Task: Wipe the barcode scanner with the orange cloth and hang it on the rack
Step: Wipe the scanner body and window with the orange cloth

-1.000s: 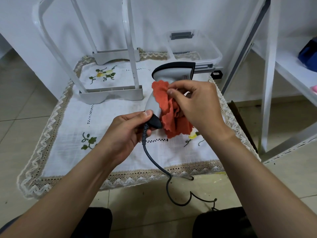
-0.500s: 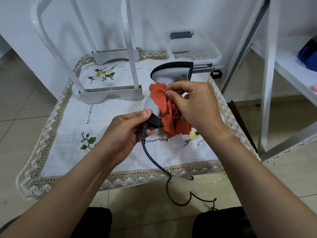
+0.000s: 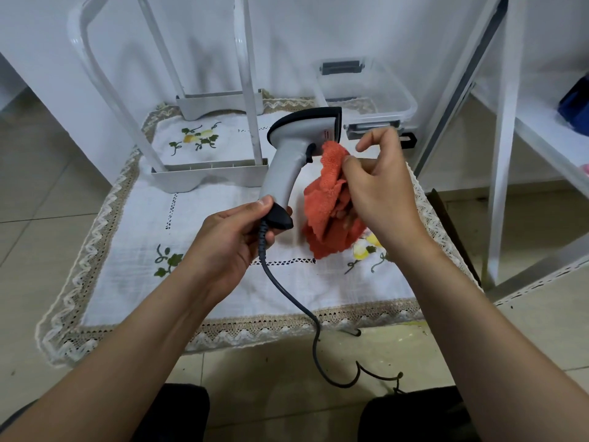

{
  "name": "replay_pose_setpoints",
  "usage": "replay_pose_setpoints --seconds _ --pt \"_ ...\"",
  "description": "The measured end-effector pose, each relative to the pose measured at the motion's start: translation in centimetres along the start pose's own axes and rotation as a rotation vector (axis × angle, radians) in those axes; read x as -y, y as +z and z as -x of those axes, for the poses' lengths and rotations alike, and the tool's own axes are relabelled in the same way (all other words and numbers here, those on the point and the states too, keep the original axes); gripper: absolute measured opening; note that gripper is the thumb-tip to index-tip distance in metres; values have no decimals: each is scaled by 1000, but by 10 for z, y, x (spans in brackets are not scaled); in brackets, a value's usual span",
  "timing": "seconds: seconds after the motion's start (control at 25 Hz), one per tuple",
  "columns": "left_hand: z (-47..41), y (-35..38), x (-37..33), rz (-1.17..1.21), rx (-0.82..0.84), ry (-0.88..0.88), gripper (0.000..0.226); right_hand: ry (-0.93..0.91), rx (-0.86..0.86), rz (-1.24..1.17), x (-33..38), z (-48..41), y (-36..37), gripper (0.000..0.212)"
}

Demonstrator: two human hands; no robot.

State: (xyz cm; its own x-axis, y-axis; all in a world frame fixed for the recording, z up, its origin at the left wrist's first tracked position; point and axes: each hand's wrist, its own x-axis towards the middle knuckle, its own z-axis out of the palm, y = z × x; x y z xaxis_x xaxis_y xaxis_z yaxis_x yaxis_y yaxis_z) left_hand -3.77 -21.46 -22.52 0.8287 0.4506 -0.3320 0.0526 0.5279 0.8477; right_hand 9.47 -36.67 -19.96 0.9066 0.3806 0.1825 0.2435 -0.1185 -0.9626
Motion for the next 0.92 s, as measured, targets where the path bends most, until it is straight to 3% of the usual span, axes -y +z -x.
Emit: replay_pose_setpoints --seconds 0.12,0.2,0.32,0.52,0.64,0.76,0.92 --pt "-1 0 0 9 -11 1 44 10 31 -20 3 -1 -1 25" --pt "-2 0 -1 10 -18 2 43 -29 89 -28 4 -1 0 19" --pt "-2 0 0 2 -19 1 43 -264 137 199 -3 -1 1 50" --pt "0 3 0 -15 -11 8 31 -442 -21 306 -9 2 13 16" --pt "3 6 1 -45 19 16 27 -465 -25 346 -12 3 17 14" --pt "3 5 -1 -41 29 18 29 -484 99 373 -12 5 18 14" --pt "3 4 -1 -58 36 17 27 -426 67 334 -12 4 16 13"
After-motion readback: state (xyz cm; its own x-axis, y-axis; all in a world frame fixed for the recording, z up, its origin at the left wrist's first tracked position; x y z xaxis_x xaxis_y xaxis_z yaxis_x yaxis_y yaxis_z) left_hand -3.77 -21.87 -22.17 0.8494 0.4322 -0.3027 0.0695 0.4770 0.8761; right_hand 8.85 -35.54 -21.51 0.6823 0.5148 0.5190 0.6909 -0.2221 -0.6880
